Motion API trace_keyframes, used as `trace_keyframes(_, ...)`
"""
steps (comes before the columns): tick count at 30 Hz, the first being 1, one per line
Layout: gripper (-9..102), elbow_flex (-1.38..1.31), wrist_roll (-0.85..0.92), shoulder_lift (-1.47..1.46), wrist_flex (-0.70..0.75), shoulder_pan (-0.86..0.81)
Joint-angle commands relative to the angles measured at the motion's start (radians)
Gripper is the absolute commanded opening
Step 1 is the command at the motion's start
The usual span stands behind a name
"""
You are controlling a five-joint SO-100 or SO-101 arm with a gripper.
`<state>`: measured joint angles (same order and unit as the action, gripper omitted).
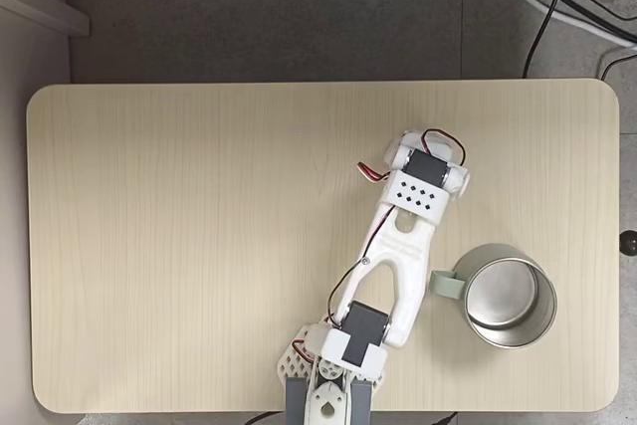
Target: Grasp a dressing and put it in the cup.
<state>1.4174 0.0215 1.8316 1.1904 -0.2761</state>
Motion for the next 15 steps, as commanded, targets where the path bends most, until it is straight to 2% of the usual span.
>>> trace_keyframes(1, 0, 0.040, -0.008, -0.031, 0.011, -0.002)
trace_keyframes(10, 0, 0.051, -0.072, -0.256, 0.146, -0.003)
trace_keyframes(15, 0, 0.137, -0.087, -0.399, 0.293, -0.006)
